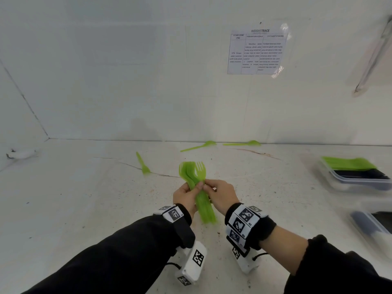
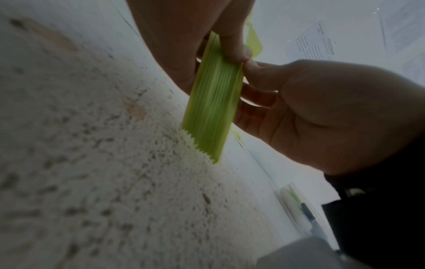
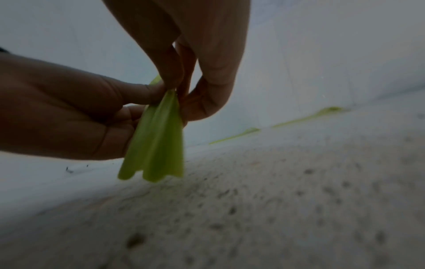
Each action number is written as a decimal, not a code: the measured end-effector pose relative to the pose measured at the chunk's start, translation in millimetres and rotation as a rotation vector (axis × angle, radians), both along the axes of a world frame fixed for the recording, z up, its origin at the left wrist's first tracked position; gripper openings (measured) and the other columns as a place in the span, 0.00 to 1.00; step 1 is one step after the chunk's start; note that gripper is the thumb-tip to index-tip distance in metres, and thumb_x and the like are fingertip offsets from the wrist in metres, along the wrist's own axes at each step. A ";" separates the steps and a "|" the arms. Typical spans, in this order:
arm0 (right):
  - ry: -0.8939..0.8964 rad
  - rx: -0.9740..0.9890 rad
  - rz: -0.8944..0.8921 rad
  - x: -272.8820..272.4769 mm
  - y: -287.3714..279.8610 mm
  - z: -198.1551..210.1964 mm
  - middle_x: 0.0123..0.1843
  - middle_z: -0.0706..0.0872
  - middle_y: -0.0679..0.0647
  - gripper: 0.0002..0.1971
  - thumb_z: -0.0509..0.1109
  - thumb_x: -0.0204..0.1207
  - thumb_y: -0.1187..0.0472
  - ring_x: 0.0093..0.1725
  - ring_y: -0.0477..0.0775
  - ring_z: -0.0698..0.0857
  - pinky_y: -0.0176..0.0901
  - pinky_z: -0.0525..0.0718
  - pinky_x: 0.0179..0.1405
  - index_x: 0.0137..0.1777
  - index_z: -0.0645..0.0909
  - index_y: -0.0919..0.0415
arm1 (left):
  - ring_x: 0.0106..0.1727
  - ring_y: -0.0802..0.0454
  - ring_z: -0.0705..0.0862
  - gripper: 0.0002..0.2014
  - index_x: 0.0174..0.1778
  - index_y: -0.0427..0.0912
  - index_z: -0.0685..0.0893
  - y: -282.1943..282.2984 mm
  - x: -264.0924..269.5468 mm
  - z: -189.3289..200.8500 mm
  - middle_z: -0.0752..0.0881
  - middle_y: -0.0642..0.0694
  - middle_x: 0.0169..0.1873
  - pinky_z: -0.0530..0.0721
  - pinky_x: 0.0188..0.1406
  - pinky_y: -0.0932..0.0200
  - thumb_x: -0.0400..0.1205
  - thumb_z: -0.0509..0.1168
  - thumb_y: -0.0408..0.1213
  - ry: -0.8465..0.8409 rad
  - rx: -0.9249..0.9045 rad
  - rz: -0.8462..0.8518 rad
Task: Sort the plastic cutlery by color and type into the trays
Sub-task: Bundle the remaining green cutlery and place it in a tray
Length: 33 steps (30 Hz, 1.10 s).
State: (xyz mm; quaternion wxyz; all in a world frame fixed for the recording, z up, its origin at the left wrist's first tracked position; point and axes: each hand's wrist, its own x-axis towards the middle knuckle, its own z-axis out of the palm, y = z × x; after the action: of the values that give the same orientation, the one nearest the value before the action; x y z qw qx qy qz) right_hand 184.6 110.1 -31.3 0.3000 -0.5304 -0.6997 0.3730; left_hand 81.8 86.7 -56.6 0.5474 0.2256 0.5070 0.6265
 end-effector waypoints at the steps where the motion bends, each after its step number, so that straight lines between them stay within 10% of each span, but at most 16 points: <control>1: -0.027 0.017 0.019 -0.5 -1.2 0.2 0.62 0.86 0.58 0.15 0.63 0.81 0.63 0.61 0.56 0.83 0.45 0.80 0.65 0.66 0.81 0.62 | 0.34 0.53 0.89 0.03 0.46 0.39 0.86 -0.2 -0.3 0.0 0.90 0.44 0.37 0.87 0.30 0.56 0.80 0.67 0.30 -0.002 -0.004 0.000; 5: -0.044 0.067 -0.009 1.1 -2.9 4.7 0.56 0.89 0.57 0.14 0.65 0.80 0.61 0.56 0.52 0.85 0.32 0.77 0.54 0.62 0.84 0.61 | 0.39 0.51 0.90 0.06 0.49 0.38 0.85 -1.3 -0.2 3.7 0.91 0.43 0.39 0.87 0.36 0.52 0.83 0.63 0.34 -0.008 -0.003 -0.062; 11: 0.028 0.026 -0.038 -0.8 -1.1 1.8 0.36 0.81 0.46 0.11 0.66 0.77 0.62 0.39 0.50 0.82 0.42 0.86 0.41 0.57 0.84 0.62 | 0.40 0.48 0.90 0.09 0.55 0.33 0.83 -6.1 1.2 4.6 0.89 0.34 0.49 0.89 0.42 0.47 0.83 0.63 0.31 0.018 0.003 -0.034; 16: 0.055 0.037 -0.065 -1.0 0.0 0.4 0.35 0.78 0.42 0.11 0.68 0.77 0.62 0.42 0.51 0.82 0.54 0.87 0.50 0.56 0.85 0.64 | 0.37 0.48 0.89 0.07 0.52 0.33 0.84 -5.1 1.4 4.9 0.89 0.34 0.45 0.89 0.35 0.49 0.82 0.64 0.29 0.034 0.004 -0.006; 23: 0.023 0.042 0.029 -0.5 -2.2 1.1 0.49 0.84 0.51 0.14 0.68 0.78 0.62 0.47 0.47 0.81 0.46 0.84 0.59 0.63 0.84 0.59 | 0.41 0.47 0.88 0.06 0.49 0.37 0.85 -5.1 -0.1 5.2 0.88 0.36 0.45 0.89 0.38 0.50 0.83 0.63 0.33 0.010 -0.005 -0.013; 27: 0.045 0.016 0.012 0.2 0.2 -1.4 0.50 0.88 0.55 0.13 0.72 0.75 0.63 0.46 0.46 0.82 0.39 0.83 0.54 0.59 0.84 0.61 | 0.49 0.42 0.87 0.08 0.53 0.35 0.84 -6.2 0.6 7.4 0.86 0.32 0.53 0.85 0.51 0.42 0.83 0.62 0.34 -0.021 -0.014 -0.033; 33: 0.078 -0.035 0.017 2.2 4.3 -5.9 0.41 0.86 0.49 0.12 0.76 0.71 0.61 0.44 0.48 0.86 0.44 0.87 0.51 0.53 0.85 0.61 | 0.45 0.47 0.87 0.07 0.54 0.37 0.83 -6.7 1.1 8.4 0.88 0.39 0.46 0.86 0.46 0.47 0.84 0.62 0.33 -0.016 -0.010 -0.066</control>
State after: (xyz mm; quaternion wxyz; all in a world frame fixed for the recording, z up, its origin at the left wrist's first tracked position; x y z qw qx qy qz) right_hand 186.8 114.4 -37.2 0.3146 -0.5145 -0.6853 0.4083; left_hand 82.8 80.1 -48.2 0.5728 0.2343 0.4981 0.6074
